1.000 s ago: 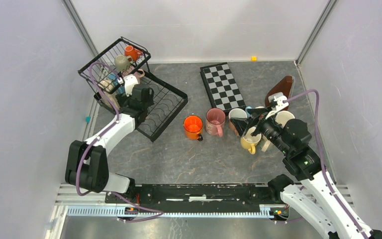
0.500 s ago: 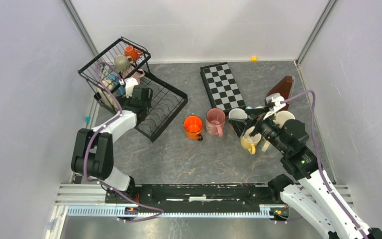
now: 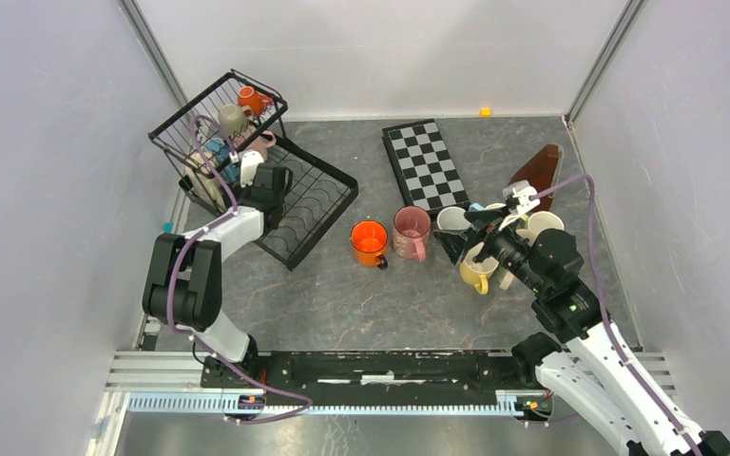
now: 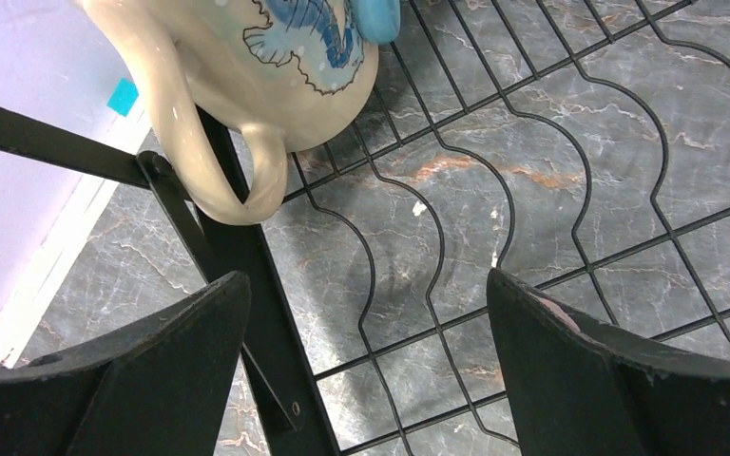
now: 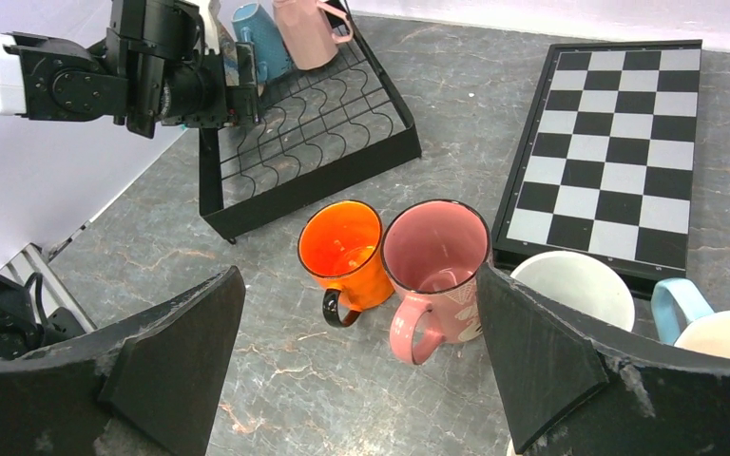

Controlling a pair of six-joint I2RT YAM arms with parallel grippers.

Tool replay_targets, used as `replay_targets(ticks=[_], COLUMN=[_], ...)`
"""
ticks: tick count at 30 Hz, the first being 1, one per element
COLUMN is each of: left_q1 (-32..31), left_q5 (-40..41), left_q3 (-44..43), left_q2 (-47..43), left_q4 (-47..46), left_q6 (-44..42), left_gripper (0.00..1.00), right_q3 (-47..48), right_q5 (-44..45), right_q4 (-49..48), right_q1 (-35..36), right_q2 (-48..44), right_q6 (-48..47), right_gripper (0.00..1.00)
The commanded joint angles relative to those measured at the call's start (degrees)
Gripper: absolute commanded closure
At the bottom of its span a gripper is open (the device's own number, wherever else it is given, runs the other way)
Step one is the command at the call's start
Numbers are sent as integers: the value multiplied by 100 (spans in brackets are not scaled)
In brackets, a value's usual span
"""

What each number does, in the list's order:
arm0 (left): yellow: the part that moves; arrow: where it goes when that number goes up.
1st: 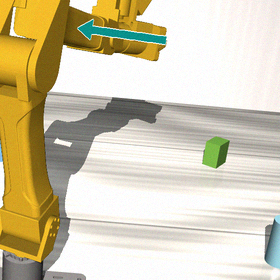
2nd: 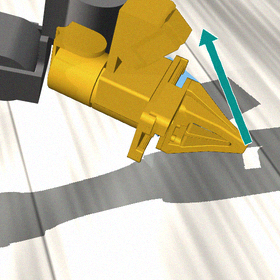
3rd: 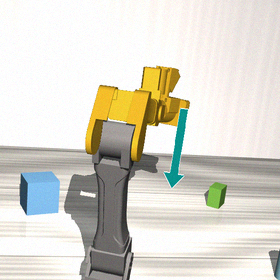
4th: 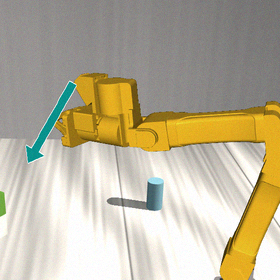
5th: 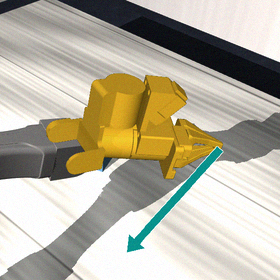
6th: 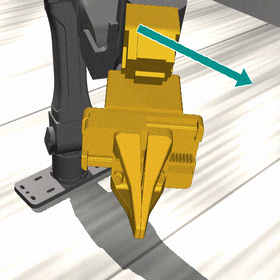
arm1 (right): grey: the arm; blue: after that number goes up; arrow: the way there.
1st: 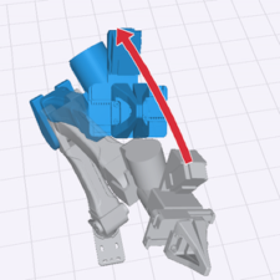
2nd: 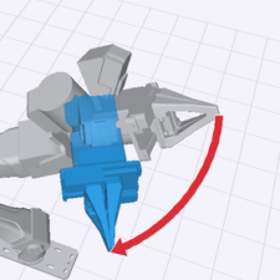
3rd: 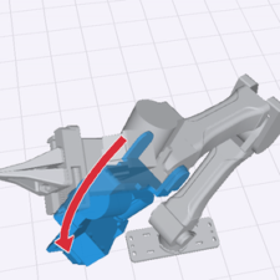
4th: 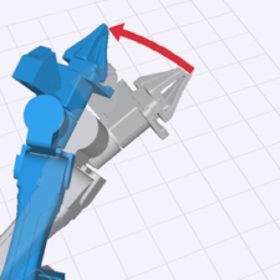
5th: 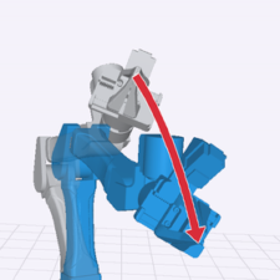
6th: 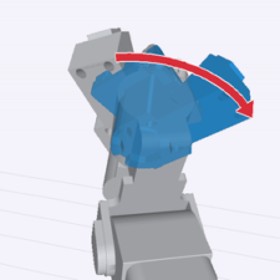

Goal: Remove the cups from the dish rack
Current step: Move the dish rack to the center of the board.

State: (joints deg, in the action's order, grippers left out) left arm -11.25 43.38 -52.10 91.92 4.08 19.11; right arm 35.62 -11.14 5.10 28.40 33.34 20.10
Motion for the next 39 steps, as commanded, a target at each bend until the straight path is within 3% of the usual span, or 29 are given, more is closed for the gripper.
replay_targets(ticks=[1, 15, 39], left_q1=[184, 24, -1640], left_q5=[446, 187, -493], left_q3=[-383, -653, -935], left_q2=[117, 361, 457], left_q4=[-384, 137, 1487], left_q6=[-330, -794, 197], left_gripper=[0, 0, 0], right_q3=[-86, -384, -625], right_q5=[-69, -144, -125], right_q4=[-294, -467, -405], right_q1=[26, 36, 30], right_q2=[-89, -169, -397], right_q6=[-96, 51, 335], right_gripper=[2, 2, 2])
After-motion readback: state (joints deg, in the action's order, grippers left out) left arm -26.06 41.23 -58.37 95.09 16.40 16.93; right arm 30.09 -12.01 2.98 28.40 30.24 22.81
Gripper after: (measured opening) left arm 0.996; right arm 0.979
